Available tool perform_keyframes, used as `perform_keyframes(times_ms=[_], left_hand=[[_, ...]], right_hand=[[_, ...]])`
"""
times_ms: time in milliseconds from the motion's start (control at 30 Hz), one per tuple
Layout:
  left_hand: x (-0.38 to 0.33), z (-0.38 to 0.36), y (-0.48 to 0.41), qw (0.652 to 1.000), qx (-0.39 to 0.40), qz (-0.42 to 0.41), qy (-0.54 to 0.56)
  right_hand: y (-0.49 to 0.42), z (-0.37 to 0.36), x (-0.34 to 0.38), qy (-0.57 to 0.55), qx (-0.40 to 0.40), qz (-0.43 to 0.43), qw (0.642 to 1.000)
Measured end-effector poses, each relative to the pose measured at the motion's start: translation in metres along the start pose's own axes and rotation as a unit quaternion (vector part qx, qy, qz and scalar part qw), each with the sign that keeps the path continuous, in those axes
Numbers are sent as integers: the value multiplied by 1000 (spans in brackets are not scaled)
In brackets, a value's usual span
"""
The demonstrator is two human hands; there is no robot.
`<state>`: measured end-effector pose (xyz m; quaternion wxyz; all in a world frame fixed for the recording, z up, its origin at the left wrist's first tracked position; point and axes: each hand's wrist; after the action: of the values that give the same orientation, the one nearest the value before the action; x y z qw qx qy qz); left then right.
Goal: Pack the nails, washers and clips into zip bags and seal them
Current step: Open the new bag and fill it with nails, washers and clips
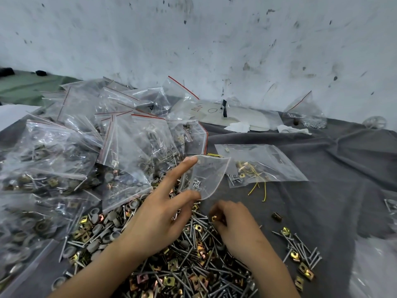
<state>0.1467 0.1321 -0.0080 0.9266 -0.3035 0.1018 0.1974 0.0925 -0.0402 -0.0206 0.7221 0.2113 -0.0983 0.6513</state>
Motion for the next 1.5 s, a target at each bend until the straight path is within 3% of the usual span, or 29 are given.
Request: perform_keyframes(times_ms=[300, 567, 700, 833, 967, 1067, 1167, 1500], left_hand=[[2, -2, 0, 1000, 2, -11, 2], [0, -1, 1, 1000, 4, -11, 0], [1, -2, 1, 1000, 5, -6, 5], [2, -2, 2, 1000, 2, 0, 17], [2, -1, 1, 999, -19, 6, 28], [3, 0, 0, 999, -34, 8, 29], [2, -1, 0, 999, -20, -10, 29], [-3, -3, 1, 999, 3, -30, 29]], right_hand=[[1, -2, 1, 88, 11, -36, 995], [2, 0, 3, 93, -5, -78, 993], [3, 7, 0, 41, -75, -63, 994], [9, 12, 11, -53, -208, 62, 975], [20, 18, 26, -39, -325, 249, 912], [29, 17, 32, -33, -428, 318, 845], [32, 12, 40, -22, -483, 338, 808], [25, 6, 37, 24, -528, 241, 814]])
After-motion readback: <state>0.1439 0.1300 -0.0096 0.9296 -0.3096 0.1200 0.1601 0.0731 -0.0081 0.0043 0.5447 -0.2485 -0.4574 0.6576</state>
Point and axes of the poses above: each hand's wrist, its own y-axis away from the middle knuckle, its own z-axis out of the back of the hand, x = y × z, and after that the axes turned 12 degrees about x, right-handed
